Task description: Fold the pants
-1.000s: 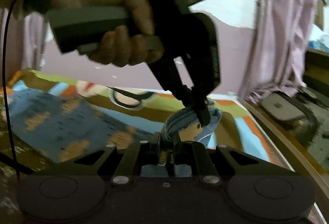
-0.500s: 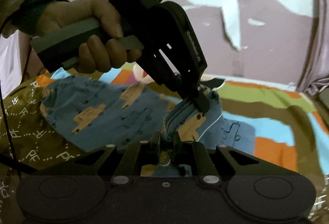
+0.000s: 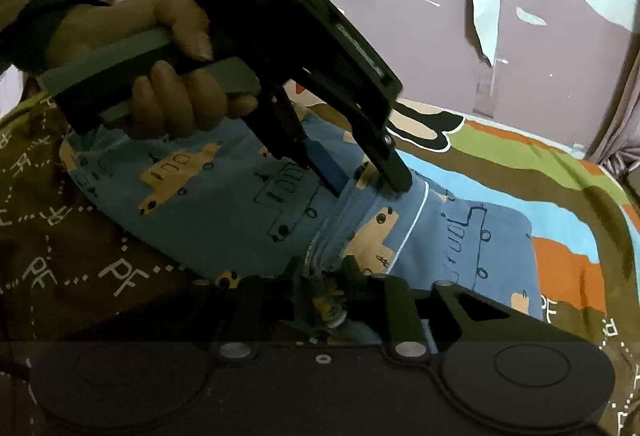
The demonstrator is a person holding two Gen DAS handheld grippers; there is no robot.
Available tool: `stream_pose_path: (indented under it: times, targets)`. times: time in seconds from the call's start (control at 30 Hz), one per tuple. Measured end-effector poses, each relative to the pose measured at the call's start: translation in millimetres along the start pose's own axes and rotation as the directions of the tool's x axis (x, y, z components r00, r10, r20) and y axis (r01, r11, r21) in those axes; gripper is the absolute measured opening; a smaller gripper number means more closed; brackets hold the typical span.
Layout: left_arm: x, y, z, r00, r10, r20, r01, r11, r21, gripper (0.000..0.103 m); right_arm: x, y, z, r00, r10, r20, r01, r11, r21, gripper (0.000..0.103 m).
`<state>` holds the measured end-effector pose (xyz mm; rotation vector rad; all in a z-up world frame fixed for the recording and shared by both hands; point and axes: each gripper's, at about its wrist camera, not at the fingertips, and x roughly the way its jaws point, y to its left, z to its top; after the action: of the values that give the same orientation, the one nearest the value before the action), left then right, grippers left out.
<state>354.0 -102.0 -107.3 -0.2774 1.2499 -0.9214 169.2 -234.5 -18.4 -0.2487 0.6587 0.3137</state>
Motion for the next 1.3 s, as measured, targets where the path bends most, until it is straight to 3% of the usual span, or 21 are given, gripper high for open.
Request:
stream_pose_path:
  times: [0.13,0.27,0.33,0.43,0.8,1.07,1.3]
  targets:
    - [3,-5,-2,0.999,0.047,0.011,-0.048,0.999,0.012,0.035,-2,5,0,0.999,-0.030,-0.022,0.029,0.998,-0.051,0.039]
    - [3,-3,-3,0.998,0.060,0.019,-0.060,0.998,0.001,0.022,2,3,4,0.998,-0.039,-0.048,0.036,0.997,-0.066,0.037]
    - [2,-4,-5,0.998,0.062,0.020,-0.062,0.998,0.003,0.017,3,3,6,0.997,-0.047,-0.058,0.043,0.997,-0.066,0.024]
    - [-1,-6,-6,0.999,0.049,0.021,-0.049,0.999,-0.004,0.011,0,4,8,0.997,-0.053,-0.059,0.048,0.995,-0.084,0.015]
    - [-43,-3,-9,0.999,-0.008,0.054,0.007,1.000,0.017,0.009,-22,14,29,1.000,0.008,-0.017,-0.010,0.990,-0.138,0.014]
    - [-86,23,-22,0.995,0.030,0.092,-0.031,0.999,0.013,0.009,-15,43,44,0.993,0.118,0.005,-0.115,0.981,-0.159,0.014]
    - [-98,40,-35,0.992,0.088,0.092,-0.092,0.995,0.038,0.009,2,64,45,0.983,0.182,-0.023,-0.184,0.973,-0.140,0.014]
